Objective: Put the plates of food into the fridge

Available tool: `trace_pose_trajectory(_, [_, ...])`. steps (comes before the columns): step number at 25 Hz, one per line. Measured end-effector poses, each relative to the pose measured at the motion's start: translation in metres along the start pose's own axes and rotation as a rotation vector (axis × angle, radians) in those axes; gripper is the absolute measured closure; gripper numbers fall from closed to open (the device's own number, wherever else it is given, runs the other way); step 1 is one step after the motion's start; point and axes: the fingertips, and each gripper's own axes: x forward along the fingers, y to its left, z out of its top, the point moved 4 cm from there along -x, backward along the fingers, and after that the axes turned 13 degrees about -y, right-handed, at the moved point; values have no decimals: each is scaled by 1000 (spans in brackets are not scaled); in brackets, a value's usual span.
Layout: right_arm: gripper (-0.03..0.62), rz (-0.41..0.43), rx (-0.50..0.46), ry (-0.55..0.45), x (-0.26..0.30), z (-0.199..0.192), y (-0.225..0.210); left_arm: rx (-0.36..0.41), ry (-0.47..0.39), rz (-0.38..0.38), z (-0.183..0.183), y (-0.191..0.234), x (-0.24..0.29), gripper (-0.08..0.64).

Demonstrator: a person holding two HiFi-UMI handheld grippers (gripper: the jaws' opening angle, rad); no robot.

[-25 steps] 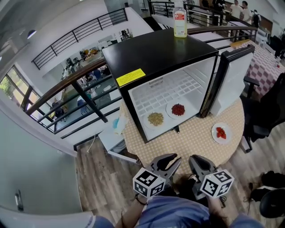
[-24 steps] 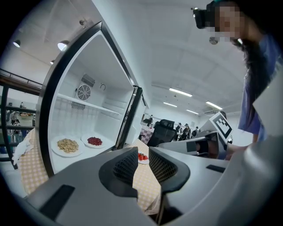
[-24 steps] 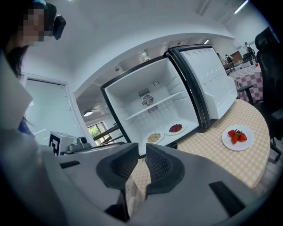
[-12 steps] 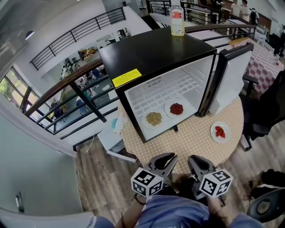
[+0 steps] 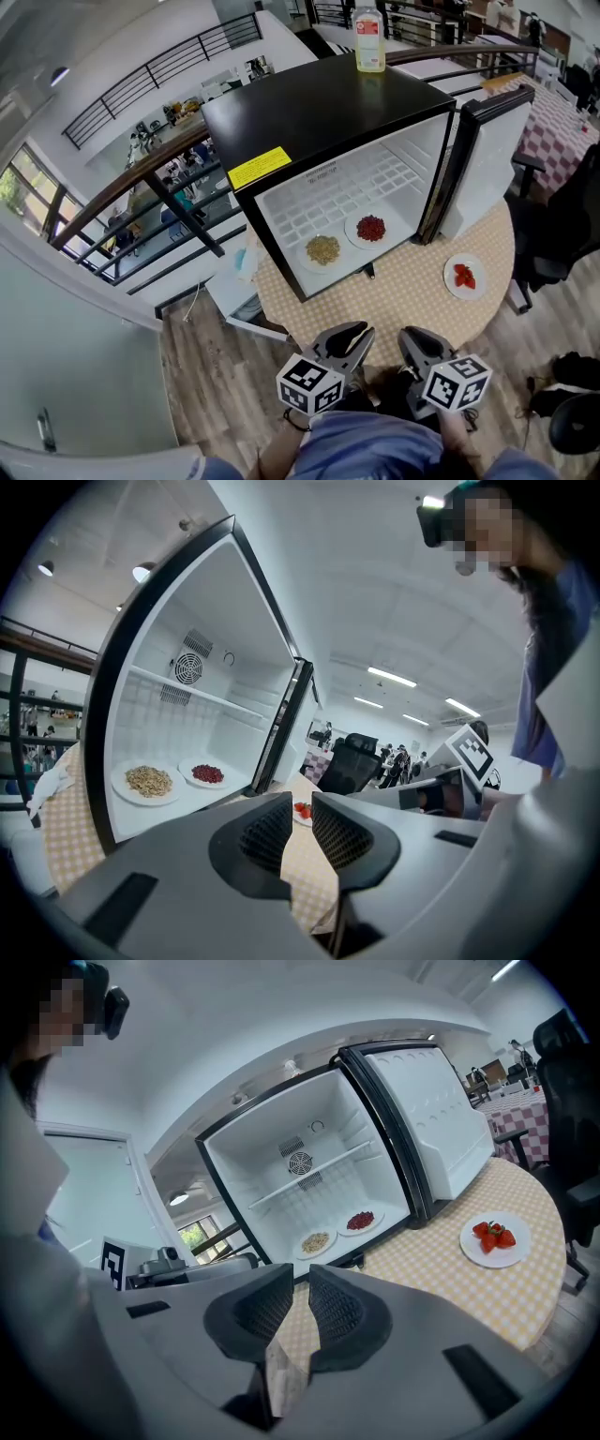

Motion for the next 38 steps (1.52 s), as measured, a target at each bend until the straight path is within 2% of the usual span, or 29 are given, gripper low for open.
trace_pose_trajectory(5, [529, -79, 37, -27, -6, 3, -25, 2, 37, -34, -11, -5, 12, 500])
trace_pose_trajectory(11, [529, -217, 91, -71, -34, 16, -87, -14, 59, -84, -20, -13, 41, 500])
trace_pose_trajectory(15, [529, -328, 124, -99, -61, 30, -129, 26, 110, -125, -28, -23, 70, 500])
trace_pose_trajectory(18, [529, -384, 163, -123, -82, 33, -171, 64, 148, -159, -36, -31, 95, 500])
trace_pose_trajectory(22, [529, -449, 220, -126, -103, 39, -214, 71, 197, -207, -49, -44, 128, 499])
trace_pose_trajectory(27, [529, -476, 241, -100, -109, 45, -267, 65, 237, -248, -67, -63, 168, 499])
trace_pose_trajectory(34, [528, -456, 331, -77, -74, 58, -332, 60, 272, -269, -86, -78, 213, 499])
trace_pose_trajectory(38, [528, -423, 347, -13, -51, 51, -366, 63, 278, -259, -90, -84, 229, 499])
